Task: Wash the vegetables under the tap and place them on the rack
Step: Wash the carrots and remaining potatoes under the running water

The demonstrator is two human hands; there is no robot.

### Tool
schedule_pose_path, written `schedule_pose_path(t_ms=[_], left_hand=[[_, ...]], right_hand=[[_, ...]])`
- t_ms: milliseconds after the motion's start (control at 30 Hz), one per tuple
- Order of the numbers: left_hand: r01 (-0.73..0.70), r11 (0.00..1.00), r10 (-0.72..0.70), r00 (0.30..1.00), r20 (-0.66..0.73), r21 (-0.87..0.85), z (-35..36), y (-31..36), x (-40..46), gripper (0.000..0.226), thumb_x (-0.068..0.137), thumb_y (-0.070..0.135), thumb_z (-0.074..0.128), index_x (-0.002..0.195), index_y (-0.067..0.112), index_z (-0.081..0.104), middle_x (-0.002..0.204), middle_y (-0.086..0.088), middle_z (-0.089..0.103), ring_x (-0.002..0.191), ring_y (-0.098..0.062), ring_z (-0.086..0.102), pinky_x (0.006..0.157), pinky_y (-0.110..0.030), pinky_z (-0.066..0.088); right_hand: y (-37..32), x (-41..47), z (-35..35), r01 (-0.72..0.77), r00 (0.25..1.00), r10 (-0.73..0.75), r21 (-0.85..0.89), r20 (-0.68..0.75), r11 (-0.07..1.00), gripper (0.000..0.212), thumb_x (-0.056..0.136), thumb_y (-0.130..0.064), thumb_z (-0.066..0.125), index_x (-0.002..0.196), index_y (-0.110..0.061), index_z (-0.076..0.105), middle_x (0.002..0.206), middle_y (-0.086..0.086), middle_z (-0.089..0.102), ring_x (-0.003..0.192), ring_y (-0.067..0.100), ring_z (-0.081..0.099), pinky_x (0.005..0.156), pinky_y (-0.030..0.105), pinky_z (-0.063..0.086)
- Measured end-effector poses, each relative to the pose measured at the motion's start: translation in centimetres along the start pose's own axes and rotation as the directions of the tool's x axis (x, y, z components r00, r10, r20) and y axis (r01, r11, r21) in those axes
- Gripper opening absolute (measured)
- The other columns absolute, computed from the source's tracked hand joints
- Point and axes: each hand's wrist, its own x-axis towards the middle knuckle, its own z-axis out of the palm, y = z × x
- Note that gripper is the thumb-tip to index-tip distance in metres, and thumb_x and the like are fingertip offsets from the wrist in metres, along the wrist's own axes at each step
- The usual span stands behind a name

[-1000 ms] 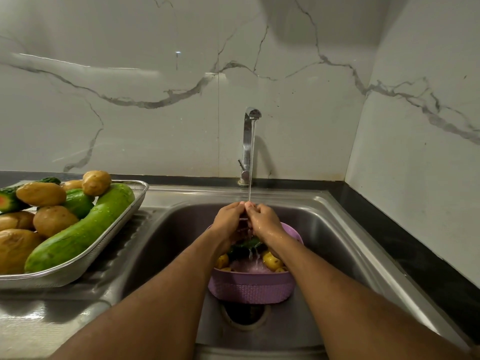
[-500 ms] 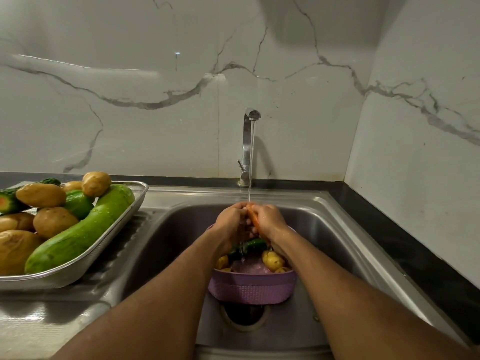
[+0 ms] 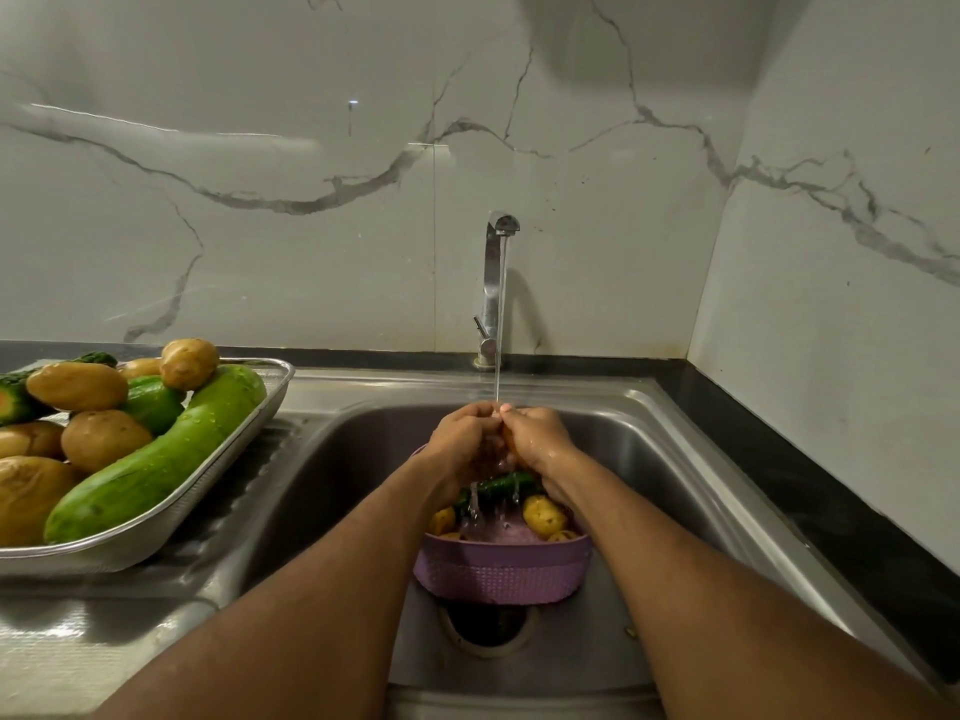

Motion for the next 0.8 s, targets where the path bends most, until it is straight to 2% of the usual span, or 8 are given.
schedule_pose_path(t_ms=[67,100,233,400,467,567,700,800], left_hand=[[0.003,1.000,-0.003,1.000,-0.022,-0.004,-0.2,0.0,0.1,0.027,0.105,0.008,0.048,0.119,0.016,0.070,0.098,-0.014,0.068,0.077,-0.021,0.064,0.072,-0.035,0.061],[0.006,1.000,-0.006,0.999,-0.033,0.002,-0.3,-0.1,0.2,0.030,0.104,0.006,0.046,0.118,0.017,0.071,0.101,-0.015,0.068,0.080,-0.022,0.063,0.077,-0.037,0.060],[0.009,1.000,-0.008,0.999,-0.046,0.024,-0.4,-0.3,0.2,0.029,0.105,0.009,0.047,0.115,0.021,0.072,0.103,-0.010,0.071,0.092,-0.023,0.067,0.090,-0.042,0.060],[-0.005,0.999,0.004,1.000,-0.011,-0.039,-0.3,0.0,-0.1,0.021,0.108,0.017,0.051,0.121,0.017,0.067,0.096,-0.018,0.068,0.083,-0.026,0.064,0.077,-0.039,0.062],[-0.014,0.999,0.014,1.000,-0.002,-0.029,-0.2,-0.1,-0.1,0.019,0.107,0.016,0.052,0.121,0.016,0.066,0.093,-0.017,0.067,0.078,-0.023,0.064,0.074,-0.037,0.062],[-0.023,1.000,0.023,0.999,-0.032,-0.005,-0.4,-0.3,0.2,0.021,0.106,0.011,0.052,0.118,0.016,0.069,0.090,-0.015,0.070,0.073,-0.020,0.067,0.070,-0.036,0.064],[0.018,0.999,-0.015,0.994,-0.106,0.031,-0.7,-0.7,0.3,0.026,0.106,0.007,0.048,0.112,0.013,0.072,0.086,-0.013,0.070,0.059,-0.016,0.063,0.062,-0.032,0.059],[0.019,0.999,-0.010,0.986,-0.169,0.049,-0.8,-0.8,0.5,0.024,0.105,0.007,0.050,0.108,0.013,0.073,0.082,-0.011,0.070,0.057,-0.014,0.062,0.062,-0.031,0.059]], right_hand=[[0.0,0.2,0.5,-0.007,0.998,0.010,-0.044,0.060,0.999,0.028,0.110,-0.027,0.041,0.115,-0.017,0.067,0.091,0.008,0.069,0.081,0.018,0.063,0.086,0.039,0.059],[0.2,0.4,0.6,-0.009,0.996,0.014,-0.049,0.091,0.999,0.028,0.110,-0.025,0.040,0.117,-0.016,0.066,0.092,0.008,0.068,0.083,0.019,0.063,0.088,0.039,0.058],[0.5,0.3,0.3,0.018,0.993,-0.012,-0.054,0.116,0.998,0.030,0.111,-0.026,0.040,0.127,-0.017,0.064,0.091,0.004,0.068,0.082,0.015,0.064,0.070,0.026,0.052],[1.2,1.0,-0.1,0.110,0.994,-0.110,0.001,0.013,0.994,0.029,0.107,-0.038,0.053,0.124,-0.021,0.069,0.084,0.000,0.073,0.077,0.016,0.074,0.062,0.026,0.061],[1.3,1.0,-0.2,0.110,0.994,-0.110,0.008,0.003,0.994,0.030,0.106,-0.041,0.053,0.114,-0.019,0.072,0.072,0.000,0.068,0.062,0.013,0.071,0.054,0.023,0.057],[1.4,1.2,-0.1,0.070,0.996,-0.068,-0.031,0.059,0.997,0.031,0.109,-0.038,0.048,0.109,-0.016,0.069,0.077,0.005,0.066,0.060,0.013,0.064,0.048,0.020,0.049],[1.6,1.1,0.4,-0.047,0.973,0.067,-0.091,0.222,0.995,0.027,0.109,-0.027,0.045,0.129,-0.012,0.054,0.083,0.009,0.061,0.063,0.017,0.055,0.057,0.031,0.046],[1.6,0.8,0.5,-0.026,0.975,0.069,-0.200,0.213,0.979,0.049,0.107,-0.022,0.048,0.152,-0.023,0.028,0.094,0.012,0.064,0.076,0.021,0.060,0.060,0.032,0.052]])
